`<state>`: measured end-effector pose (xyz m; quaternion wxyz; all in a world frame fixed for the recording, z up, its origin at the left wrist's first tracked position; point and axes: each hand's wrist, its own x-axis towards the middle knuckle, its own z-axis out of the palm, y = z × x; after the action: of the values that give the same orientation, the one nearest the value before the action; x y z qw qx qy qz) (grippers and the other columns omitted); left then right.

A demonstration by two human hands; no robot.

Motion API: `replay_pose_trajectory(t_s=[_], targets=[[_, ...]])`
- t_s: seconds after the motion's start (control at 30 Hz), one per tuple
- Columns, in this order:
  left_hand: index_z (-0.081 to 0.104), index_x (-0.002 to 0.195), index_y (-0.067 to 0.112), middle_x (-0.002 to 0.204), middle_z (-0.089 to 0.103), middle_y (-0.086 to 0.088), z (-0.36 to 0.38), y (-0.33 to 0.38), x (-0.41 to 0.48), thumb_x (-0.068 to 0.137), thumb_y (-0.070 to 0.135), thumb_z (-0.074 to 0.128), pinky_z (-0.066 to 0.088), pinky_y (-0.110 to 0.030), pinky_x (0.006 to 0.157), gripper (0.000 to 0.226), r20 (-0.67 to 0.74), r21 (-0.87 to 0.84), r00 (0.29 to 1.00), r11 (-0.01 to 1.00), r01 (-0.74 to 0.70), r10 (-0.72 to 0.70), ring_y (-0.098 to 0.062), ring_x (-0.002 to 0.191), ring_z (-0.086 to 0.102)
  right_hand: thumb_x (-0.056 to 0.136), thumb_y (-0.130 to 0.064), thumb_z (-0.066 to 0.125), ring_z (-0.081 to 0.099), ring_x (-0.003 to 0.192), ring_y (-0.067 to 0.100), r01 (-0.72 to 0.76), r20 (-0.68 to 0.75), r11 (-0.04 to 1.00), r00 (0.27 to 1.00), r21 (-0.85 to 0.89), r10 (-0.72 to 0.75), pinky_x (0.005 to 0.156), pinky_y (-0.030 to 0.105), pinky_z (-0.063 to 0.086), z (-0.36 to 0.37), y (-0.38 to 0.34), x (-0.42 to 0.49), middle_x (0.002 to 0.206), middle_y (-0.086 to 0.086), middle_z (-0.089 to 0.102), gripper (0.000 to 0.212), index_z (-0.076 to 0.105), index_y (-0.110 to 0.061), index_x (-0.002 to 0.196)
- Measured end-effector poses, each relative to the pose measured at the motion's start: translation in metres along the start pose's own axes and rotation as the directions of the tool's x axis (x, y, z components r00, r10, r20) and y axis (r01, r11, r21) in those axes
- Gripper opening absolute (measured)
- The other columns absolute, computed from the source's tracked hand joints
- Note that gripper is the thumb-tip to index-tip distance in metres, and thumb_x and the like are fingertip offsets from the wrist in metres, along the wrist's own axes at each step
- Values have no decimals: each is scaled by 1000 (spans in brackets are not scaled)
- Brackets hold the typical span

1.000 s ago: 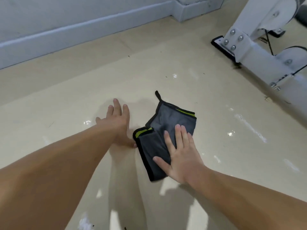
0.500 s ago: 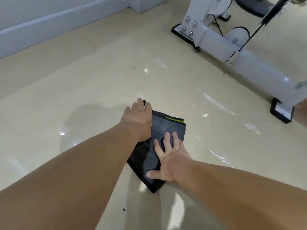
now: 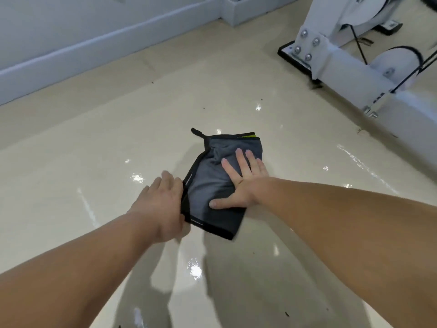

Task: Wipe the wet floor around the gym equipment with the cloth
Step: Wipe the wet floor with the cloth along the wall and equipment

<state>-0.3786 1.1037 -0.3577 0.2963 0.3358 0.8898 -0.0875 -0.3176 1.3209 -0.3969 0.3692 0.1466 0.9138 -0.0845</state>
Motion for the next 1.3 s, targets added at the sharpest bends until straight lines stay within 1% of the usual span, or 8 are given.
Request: replay_pose_trajectory(t_s=[0.23,0.37,0.5,0.7,1.0,1.1,1.2,1.3], targets=[[35,134,20,137,33,-5,-4,94,27,57,85,66,38,-49,109,106,92,14,978,982,186,-187,-26,132,33,57,-108,15,-25,154,30,-148,-240,975,953,164,185,125,50,-8,-35,136,33,167,6,-28,124,-17,-43,158],[24,153,13,154,26,-11,0,112,41,52,96,63,32,-59,112,137,67,130,955,952,278,-288,-30,146,20,59,-106,3,-10,156,37,-306,-292,935,891,178,347,126,52,3,-34,202,36,170,11,-14,123,-12,-38,161],[2,158,22,168,1,-22,3,106,37,39,102,62,28,-65,115,156,46,44,936,937,346,-348,-40,153,9,57,-106,6,6,152,45,-332,-321,934,878,130,356,119,66,12,-46,203,47,167,20,5,132,5,-27,162],[-22,160,24,169,-14,-25,9,97,45,36,93,79,43,-55,111,174,108,-134,921,912,386,-374,-46,156,-9,69,-100,7,-11,153,49,-295,-342,936,874,192,346,117,73,2,-35,161,61,168,24,-13,123,-4,-21,163],[-16,161,30,167,-5,-18,17,89,36,21,100,67,46,-50,107,177,20,-159,932,920,359,-361,-40,153,0,85,-84,12,-3,155,46,216,-477,961,835,-175,-274,116,72,2,44,36,20,169,25,0,98,17,-26,163],[-17,160,29,169,-10,-18,16,92,39,23,101,67,41,-54,111,177,21,-153,927,915,373,-374,-41,157,-6,85,-85,8,-18,155,34,135,-461,981,868,-141,-186,121,62,-5,29,70,23,169,16,-16,93,-1,-33,163],[-8,157,21,166,-5,-26,12,101,41,21,96,74,42,-59,110,175,47,-144,912,901,410,-408,-46,153,3,82,-88,2,-18,156,32,-98,-440,995,894,3,89,123,59,-3,21,130,20,169,14,-18,97,-7,-34,162],[3,154,24,166,-3,-18,13,106,42,31,89,81,41,-59,109,160,-4,-148,927,917,371,-376,-39,153,8,78,-92,0,-10,157,36,-380,-365,905,829,190,424,123,60,6,29,205,-6,170,16,-12,104,-7,-33,162]])
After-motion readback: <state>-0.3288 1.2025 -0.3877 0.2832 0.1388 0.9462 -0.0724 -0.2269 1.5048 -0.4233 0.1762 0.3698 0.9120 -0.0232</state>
